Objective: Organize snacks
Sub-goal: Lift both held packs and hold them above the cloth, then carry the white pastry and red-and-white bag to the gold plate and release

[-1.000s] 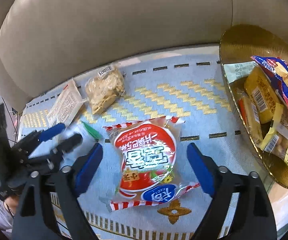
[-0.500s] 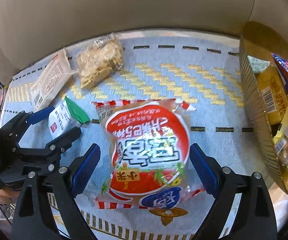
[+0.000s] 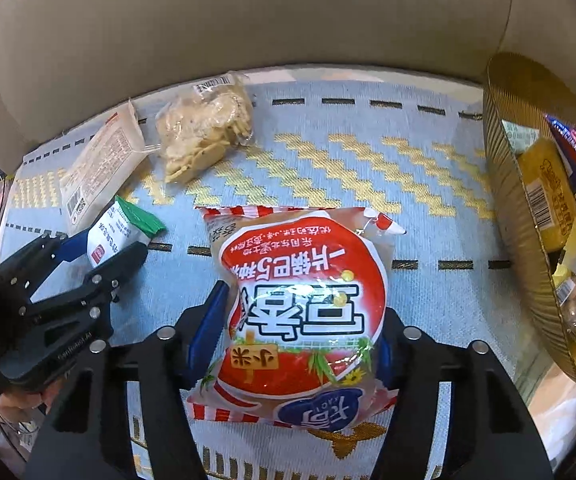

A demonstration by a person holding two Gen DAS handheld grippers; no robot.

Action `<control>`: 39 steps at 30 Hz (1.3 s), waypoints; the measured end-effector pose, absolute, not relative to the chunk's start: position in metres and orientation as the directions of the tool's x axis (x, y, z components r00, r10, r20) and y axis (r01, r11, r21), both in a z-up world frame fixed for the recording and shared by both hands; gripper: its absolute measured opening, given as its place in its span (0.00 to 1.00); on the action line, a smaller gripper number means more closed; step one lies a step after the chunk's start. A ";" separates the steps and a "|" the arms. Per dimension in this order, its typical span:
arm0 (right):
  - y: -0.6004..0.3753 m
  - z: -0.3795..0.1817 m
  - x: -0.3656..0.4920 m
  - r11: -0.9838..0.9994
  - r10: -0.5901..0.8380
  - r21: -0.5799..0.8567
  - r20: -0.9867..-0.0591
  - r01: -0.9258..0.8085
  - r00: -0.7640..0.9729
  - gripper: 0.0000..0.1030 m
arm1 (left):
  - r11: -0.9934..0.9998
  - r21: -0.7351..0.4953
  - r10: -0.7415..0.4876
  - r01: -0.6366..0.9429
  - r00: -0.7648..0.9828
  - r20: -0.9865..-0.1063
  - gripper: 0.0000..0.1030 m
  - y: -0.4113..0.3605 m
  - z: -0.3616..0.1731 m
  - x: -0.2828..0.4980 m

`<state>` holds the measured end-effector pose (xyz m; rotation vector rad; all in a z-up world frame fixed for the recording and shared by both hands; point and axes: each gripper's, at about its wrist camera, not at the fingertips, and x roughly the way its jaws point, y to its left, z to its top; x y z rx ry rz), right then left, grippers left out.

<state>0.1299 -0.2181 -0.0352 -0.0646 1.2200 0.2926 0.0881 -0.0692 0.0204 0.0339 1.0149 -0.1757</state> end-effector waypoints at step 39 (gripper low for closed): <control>-0.382 0.125 0.137 0.937 0.295 0.344 -0.690 -0.059 0.660 0.53 | 0.922 -0.046 -0.294 0.385 0.616 -0.731 0.48 -0.115 0.176 0.112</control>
